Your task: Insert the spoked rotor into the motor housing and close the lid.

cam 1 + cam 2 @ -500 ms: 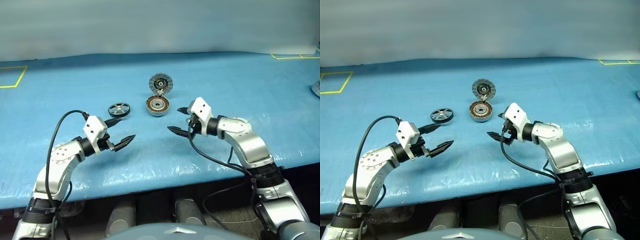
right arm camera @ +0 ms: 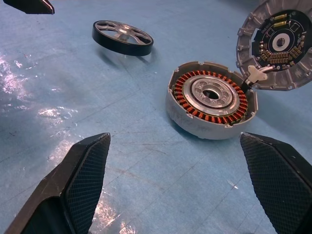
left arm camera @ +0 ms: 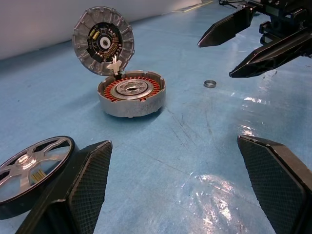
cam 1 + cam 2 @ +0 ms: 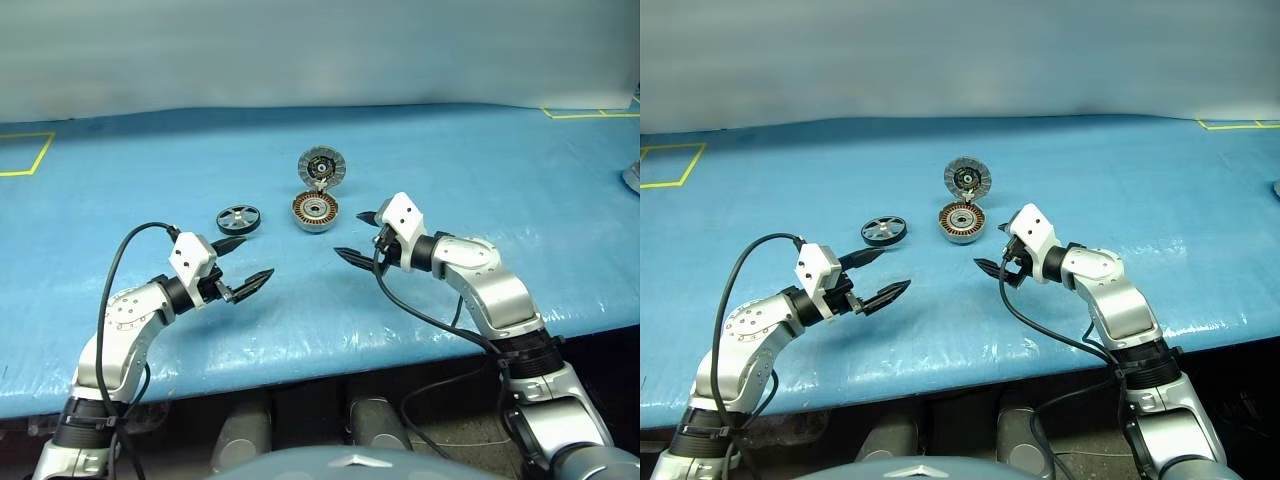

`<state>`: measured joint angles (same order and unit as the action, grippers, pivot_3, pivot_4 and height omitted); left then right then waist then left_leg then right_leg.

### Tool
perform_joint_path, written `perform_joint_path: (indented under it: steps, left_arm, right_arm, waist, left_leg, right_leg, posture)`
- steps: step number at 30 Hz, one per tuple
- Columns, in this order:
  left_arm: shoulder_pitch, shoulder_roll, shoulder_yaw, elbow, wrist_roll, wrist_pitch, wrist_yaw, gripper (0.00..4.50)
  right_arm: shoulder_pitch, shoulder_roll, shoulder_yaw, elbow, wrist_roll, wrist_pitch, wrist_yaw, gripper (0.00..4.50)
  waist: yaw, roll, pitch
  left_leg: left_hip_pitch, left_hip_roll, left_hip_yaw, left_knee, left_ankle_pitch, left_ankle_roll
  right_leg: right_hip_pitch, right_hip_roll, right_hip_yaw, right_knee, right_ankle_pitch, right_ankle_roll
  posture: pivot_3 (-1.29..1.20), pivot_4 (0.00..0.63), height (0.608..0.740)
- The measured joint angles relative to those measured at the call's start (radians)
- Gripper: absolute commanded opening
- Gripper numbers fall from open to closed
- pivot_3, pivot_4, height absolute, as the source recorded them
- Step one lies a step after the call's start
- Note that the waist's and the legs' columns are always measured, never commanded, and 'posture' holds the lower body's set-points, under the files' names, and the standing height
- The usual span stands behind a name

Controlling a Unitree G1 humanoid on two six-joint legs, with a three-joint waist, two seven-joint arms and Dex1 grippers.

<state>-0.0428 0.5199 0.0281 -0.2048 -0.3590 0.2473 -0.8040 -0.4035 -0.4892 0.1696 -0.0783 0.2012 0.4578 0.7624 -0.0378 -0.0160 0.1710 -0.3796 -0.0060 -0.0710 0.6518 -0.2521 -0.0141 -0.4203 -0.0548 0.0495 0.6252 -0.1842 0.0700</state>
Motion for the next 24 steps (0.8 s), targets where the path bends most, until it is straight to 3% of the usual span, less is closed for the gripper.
perform_joint_path:
  steps: [19, 24]
  left_arm:
    - [0.000, 0.000, -0.006, 0.000, 0.003, 0.004, -0.002, 4.46]
    - [0.001, 0.003, -0.023, 0.000, 0.033, 0.004, 0.006, 4.46]
  right_arm:
    - [0.016, 0.003, 0.014, 0.000, -0.029, -0.001, 0.003, 4.48]
    - [-0.013, -0.085, 0.091, 0.003, -0.120, -0.024, 0.049, 4.48]
  waist:
    - [0.000, 0.000, 0.000]
    - [0.000, 0.000, 0.000]
  left_leg:
    - [0.000, 0.000, 0.000, 0.000, 0.000, 0.000]
    - [0.000, 0.000, 0.000, 0.000, 0.000, 0.000]
  right_leg:
    - [0.000, 0.000, 0.000, 0.000, 0.000, 0.000]
    - [0.000, 0.000, 0.000, 0.000, 0.000, 0.000]
  posture:
    - [0.00, 0.150, 0.740]
    - [0.00, 0.150, 0.740]
